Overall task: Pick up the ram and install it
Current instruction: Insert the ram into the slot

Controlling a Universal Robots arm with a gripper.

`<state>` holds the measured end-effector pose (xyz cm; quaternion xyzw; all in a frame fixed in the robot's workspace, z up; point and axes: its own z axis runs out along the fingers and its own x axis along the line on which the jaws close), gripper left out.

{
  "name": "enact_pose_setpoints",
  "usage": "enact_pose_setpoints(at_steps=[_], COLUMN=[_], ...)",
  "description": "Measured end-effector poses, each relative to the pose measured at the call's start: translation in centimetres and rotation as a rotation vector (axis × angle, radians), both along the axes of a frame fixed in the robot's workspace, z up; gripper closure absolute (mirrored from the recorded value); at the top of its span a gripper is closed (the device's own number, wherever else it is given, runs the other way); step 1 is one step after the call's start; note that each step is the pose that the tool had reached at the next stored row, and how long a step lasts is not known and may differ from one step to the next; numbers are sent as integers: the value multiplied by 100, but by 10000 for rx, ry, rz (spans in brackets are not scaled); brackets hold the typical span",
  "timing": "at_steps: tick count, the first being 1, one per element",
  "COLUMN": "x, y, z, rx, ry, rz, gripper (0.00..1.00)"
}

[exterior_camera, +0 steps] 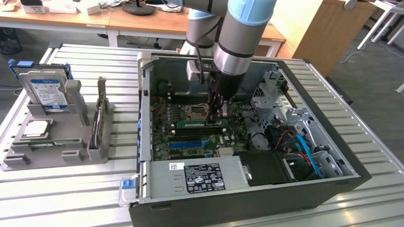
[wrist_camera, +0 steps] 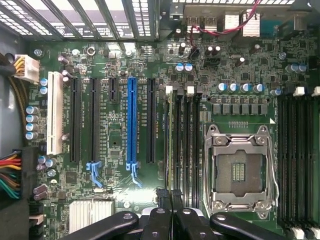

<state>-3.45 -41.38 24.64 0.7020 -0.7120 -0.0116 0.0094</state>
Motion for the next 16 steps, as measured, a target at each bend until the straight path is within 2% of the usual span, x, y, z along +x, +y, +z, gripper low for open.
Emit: enact_pose_setpoints(at_steps=[5,16], x=[0,0], y=[2,2], z=[-46,-73], rx=[0,-2], ry=[6,7], rz=[-4,-11], gripper=[88,88])
